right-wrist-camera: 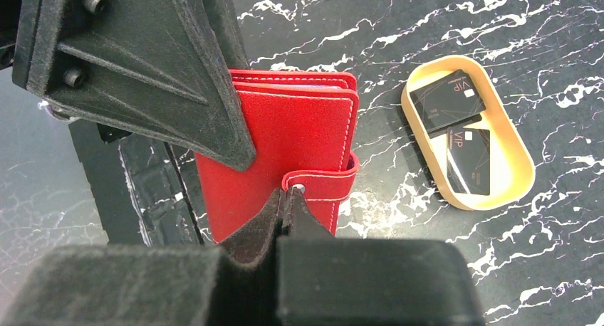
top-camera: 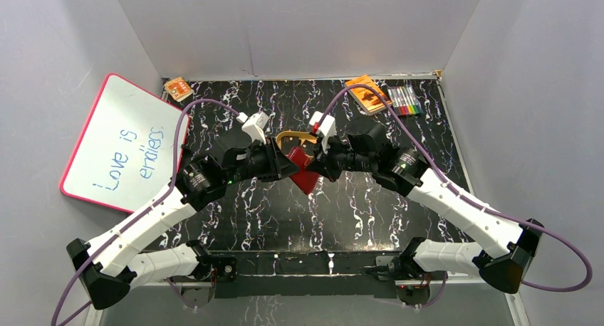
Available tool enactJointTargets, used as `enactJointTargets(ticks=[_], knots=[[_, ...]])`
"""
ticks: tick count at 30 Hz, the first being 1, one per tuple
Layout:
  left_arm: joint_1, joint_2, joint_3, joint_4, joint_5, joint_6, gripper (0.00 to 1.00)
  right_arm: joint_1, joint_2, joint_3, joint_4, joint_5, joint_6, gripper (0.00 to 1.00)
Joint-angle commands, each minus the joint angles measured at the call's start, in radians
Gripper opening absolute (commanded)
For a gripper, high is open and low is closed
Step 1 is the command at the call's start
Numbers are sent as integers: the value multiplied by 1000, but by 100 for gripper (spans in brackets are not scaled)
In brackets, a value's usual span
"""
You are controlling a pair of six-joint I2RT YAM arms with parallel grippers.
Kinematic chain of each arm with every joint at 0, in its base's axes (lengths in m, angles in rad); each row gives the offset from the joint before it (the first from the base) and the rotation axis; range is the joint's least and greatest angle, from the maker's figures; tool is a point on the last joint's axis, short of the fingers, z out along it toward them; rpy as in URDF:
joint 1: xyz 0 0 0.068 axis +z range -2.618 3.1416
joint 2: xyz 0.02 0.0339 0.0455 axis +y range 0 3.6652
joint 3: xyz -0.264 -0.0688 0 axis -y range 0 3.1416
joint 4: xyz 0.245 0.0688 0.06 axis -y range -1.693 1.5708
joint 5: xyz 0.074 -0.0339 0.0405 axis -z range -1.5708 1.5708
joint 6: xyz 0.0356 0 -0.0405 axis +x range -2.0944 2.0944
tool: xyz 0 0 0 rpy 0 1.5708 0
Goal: Put the credit cards into the card holder
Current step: Close the card holder.
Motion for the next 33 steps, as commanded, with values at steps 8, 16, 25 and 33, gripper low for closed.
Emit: enactJointTargets(ticks=[8,16,25,33], knots=[[-20,-50,18,227,150,-38,0,37,27,18,33,-33,25,0],[-20,-55,12,241,163,-41,0,40,20,12,32,-29,30,0],[-20,-65,2,259,163,-47,0,46,21,15,29,-29,30,0],[-20,-65,2,265,169,-47,0,48,21,9,28,-26,31,0]])
